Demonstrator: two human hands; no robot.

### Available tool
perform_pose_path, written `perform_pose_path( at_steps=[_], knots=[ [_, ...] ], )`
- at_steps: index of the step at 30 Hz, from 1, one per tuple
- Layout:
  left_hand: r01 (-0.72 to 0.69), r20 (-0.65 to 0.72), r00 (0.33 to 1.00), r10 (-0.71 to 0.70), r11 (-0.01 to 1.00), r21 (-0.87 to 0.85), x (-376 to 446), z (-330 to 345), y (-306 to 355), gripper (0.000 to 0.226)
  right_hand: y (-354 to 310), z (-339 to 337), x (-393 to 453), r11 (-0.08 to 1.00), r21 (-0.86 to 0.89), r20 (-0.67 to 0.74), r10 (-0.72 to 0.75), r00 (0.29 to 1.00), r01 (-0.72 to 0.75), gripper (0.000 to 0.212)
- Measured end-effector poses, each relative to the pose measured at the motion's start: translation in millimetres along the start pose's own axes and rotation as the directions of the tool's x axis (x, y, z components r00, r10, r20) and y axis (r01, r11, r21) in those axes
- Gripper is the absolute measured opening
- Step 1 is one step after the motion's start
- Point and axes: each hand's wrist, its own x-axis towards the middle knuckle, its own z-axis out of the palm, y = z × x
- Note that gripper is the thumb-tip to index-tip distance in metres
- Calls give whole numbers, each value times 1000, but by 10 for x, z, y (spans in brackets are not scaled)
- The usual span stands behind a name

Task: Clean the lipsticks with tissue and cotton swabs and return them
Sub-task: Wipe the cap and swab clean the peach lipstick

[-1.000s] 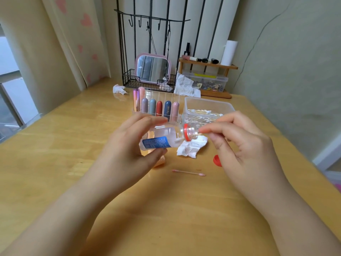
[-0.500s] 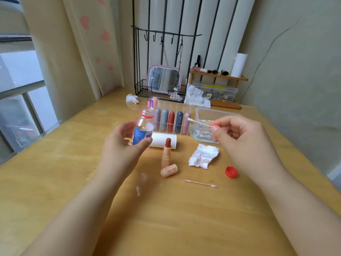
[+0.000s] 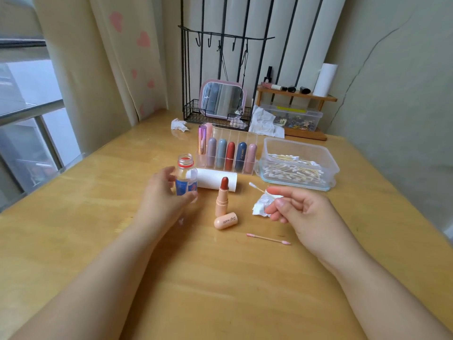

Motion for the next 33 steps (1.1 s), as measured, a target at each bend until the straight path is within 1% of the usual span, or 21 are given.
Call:
perform_pose_path(
  at_steps=[1, 2, 3, 4, 5, 6, 8, 9, 11, 14, 18, 20, 23, 27, 29, 31, 33],
  knots=[
    [-9, -42, 999, 11, 999, 51, -27, -5, 19, 76, 5, 6, -2, 1000, -7, 3, 2, 1000, -2, 27],
    [-51, -112, 992, 62, 993, 104, -55, -14, 41, 79, 5, 11, -5, 1000, -11, 0, 4, 1000, -4, 28],
    [-129, -190, 970, 154, 982, 138, -106, -37, 88, 73, 6, 13, -8, 1000, -14, -6, 8, 1000, -8, 28],
    [-226, -257, 932, 257, 963, 145, -168, -68, 151, 60, 7, 13, -10, 1000, -15, -13, 14, 1000, -15, 28],
    [-310, -297, 894, 337, 941, 134, -235, -98, 222, 44, 11, 10, -11, 1000, -18, -21, 23, 1000, -24, 28],
    [-370, -299, 871, 390, 921, 122, -300, -122, 290, 29, 11, 6, -12, 999, -23, -27, 35, 999, -35, 27],
    [-424, -209, 874, 439, 898, 113, -404, -115, 380, 12, 10, -3, -11, 998, -30, -39, 55, 998, -56, 26],
    [-418, -143, 891, 432, 901, 117, -446, -81, 408, 10, 8, -8, -7, 998, -27, -46, 61, 997, -62, 26],
    [-373, -49, 923, 381, 920, 123, -492, 28, 408, 19, -1, -16, 0, 997, -21, -50, 67, 997, -68, 25],
    [-289, 10, 957, 290, 951, 106, -497, 156, 364, 24, -8, -23, 0, 997, -21, -38, 68, 997, -68, 24],
    [-198, 90, 978, 190, 976, 95, -449, 219, 296, 34, -8, -17, -4, 998, -17, -17, 57, 998, -57, 21],
    [-186, 109, 978, 176, 979, 86, -421, 243, 285, 32, -16, -5, -8, 999, -11, -1, 48, 999, -48, 19],
    [-134, 172, 977, 125, 990, 41, -402, 258, 278, 21, -16, 19, -14, 1000, 14, 22, 28, 999, -28, 14],
    [-203, 176, 968, 177, 968, 146, -365, 268, 235, 10, -2, 36, -18, 1000, 29, 37, -8, 999, 7, 12],
    [-211, 170, 968, 185, 966, 151, -358, 273, 230, 8, 8, 42, -20, 999, 31, 36, -15, 999, 14, 12],
    [-222, 156, 966, 207, 971, 86, -357, 260, 237, 9, 7, 47, -25, 999, 33, 13, -39, 999, 38, 13],
    [-230, 149, 959, 240, 970, -82, -364, 223, 270, 10, -22, 47, -36, 996, 38, -22, -85, 996, 86, 14]
  ],
)
